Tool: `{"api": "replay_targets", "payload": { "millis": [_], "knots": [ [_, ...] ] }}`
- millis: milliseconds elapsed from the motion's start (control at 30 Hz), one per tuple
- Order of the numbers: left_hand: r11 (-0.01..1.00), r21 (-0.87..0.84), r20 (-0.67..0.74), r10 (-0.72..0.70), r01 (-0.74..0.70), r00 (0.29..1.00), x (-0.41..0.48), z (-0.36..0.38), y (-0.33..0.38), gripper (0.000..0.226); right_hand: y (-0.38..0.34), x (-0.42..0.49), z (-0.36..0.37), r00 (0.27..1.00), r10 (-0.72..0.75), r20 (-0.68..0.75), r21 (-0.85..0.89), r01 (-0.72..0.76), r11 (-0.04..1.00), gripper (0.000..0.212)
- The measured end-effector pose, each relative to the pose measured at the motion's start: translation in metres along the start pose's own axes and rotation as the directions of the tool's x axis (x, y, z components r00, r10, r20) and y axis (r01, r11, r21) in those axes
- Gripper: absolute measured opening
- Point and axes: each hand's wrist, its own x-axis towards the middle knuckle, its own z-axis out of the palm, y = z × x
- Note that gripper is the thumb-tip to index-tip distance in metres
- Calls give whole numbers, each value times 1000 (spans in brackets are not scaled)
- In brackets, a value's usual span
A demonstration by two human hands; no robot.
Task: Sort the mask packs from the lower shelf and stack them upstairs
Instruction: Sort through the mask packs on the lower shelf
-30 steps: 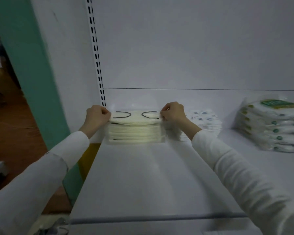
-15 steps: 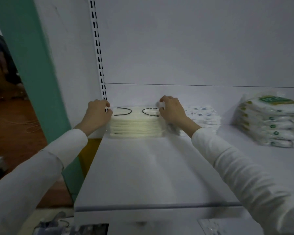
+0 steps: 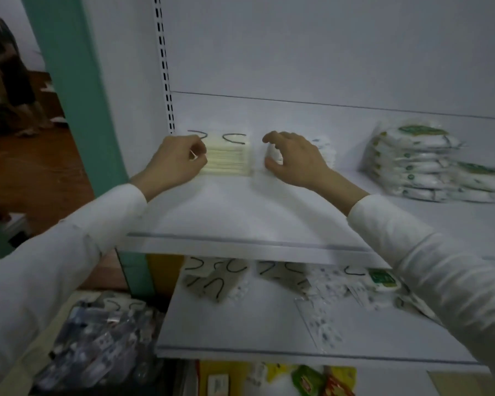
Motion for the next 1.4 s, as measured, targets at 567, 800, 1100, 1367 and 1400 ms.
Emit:
{"api": "replay_targets", "payload": {
  "millis": [567,800,1100,1367,1400],
  "knots": [
    [880,-294,201,-325,373,924,-271,109,8,18,-6,-259,88,944,-306,118,180,283,942,31],
    [842,-96,319,-479,531,818,-353,180,-71,6,-21,-297,220,829,15,560,240,-179,954,36],
    [828,-160,325,-470,538,820,-350,217,-145,13,-72,-207,365,588,444,676,283,-764,580,35],
    [814,-168,384,-466,556,797,-310,223,-184,18,-108,-149,435,182,774,606,70,-982,176,43],
    [812,-163,395,-466,560,791,-306,224,-186,17,-109,-147,438,197,786,586,50,-977,207,43]
  ]
}}
